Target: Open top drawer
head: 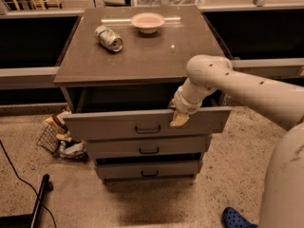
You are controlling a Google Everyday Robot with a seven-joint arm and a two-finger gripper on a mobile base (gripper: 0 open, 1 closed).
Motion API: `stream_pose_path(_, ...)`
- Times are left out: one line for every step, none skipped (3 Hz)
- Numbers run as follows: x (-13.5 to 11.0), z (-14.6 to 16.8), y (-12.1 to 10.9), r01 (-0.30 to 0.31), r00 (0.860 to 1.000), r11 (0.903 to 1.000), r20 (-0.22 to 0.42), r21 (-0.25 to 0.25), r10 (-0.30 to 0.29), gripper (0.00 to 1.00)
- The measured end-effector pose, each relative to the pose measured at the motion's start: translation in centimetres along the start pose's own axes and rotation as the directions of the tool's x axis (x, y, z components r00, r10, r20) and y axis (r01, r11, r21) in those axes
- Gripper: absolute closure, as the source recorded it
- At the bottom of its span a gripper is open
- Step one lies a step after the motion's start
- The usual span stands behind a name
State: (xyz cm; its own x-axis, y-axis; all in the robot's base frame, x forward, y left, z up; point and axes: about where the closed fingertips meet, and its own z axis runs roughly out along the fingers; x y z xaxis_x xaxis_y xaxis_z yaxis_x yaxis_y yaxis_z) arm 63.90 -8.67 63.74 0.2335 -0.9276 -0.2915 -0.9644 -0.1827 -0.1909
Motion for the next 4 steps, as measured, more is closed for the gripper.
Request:
stream_pose_path(0.00,0.01,0.00,0.000,1.000,1.0000,0.000,0.000,0.000,0.60)
stream_pose_path(0.00,0.01,0.00,0.000,1.000,1.0000,0.000,0.000,0.000,0.37)
stream_pose_path(-0.01,0.11,0.19,-0.004,1.000,1.0000,0.006,-0.006,0.004,0.06)
stream_pose_path(-0.01,0.46,0.89,-0.017,0.999,0.9994,0.029,-0.029,0.018,0.00)
